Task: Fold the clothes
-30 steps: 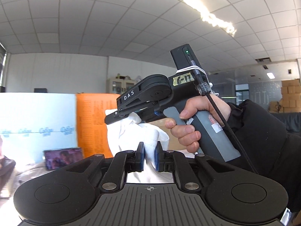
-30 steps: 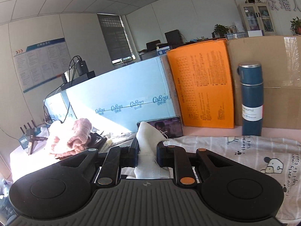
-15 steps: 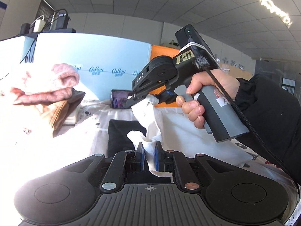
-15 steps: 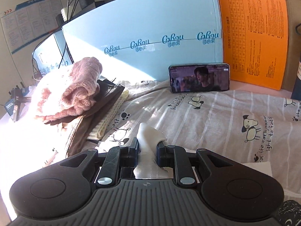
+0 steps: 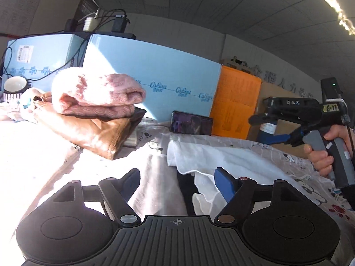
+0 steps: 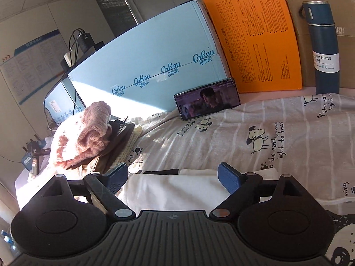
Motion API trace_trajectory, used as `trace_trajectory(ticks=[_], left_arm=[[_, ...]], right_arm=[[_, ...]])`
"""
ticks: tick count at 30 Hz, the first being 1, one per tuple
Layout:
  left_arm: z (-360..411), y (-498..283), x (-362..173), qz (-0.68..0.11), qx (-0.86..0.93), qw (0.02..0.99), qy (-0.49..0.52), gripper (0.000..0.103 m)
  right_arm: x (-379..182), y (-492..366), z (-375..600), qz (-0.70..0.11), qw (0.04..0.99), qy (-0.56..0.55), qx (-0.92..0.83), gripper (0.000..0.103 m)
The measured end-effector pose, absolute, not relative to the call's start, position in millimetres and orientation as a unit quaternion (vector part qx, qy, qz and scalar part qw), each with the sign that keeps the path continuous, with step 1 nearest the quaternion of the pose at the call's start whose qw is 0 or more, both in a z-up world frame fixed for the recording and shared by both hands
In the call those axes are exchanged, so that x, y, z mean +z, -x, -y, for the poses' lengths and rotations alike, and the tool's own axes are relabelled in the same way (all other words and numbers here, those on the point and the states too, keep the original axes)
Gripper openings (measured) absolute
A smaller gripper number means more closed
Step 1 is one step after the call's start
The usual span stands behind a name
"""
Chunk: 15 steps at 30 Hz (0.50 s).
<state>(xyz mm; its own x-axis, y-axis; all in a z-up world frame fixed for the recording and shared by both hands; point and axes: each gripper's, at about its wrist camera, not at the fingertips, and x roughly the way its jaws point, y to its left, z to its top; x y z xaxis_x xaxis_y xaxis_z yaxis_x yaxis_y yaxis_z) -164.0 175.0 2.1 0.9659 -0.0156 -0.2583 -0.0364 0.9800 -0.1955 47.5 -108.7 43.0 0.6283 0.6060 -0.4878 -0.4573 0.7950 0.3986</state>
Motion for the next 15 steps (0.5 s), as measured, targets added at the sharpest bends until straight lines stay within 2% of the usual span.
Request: trace_trajectory(ticks=[1, 6, 9, 12, 15], left_arm=[[-182, 169, 7, -0.119, 0.04, 0.988, 0.095, 0.086], [-222, 187, 26, -0.082, 0.158, 0.974, 0.141, 0.09], [-214, 191, 27, -0.083, 0.055, 0.983, 0.155, 0.09], [-185, 169, 14, -0.128, -0.074, 0.975, 0.164, 0.09], [-150, 147, 0, -0.182, -0.116, 0.964, 0.156, 0.087]], right_arm=[[42, -42, 117, -0.309, 0.897, -0.112, 0.295, 0.091], [35, -12, 150, -0.285, 0.913, -0.071, 0.283, 0.095], [26, 9, 166, -0.268, 0.917, -0.039, 0.294, 0.099], [12, 28, 175, -0.263, 0.912, -0.007, 0.314, 0.099], [-3, 37, 181, -0.278, 0.909, 0.007, 0.311, 0.1]])
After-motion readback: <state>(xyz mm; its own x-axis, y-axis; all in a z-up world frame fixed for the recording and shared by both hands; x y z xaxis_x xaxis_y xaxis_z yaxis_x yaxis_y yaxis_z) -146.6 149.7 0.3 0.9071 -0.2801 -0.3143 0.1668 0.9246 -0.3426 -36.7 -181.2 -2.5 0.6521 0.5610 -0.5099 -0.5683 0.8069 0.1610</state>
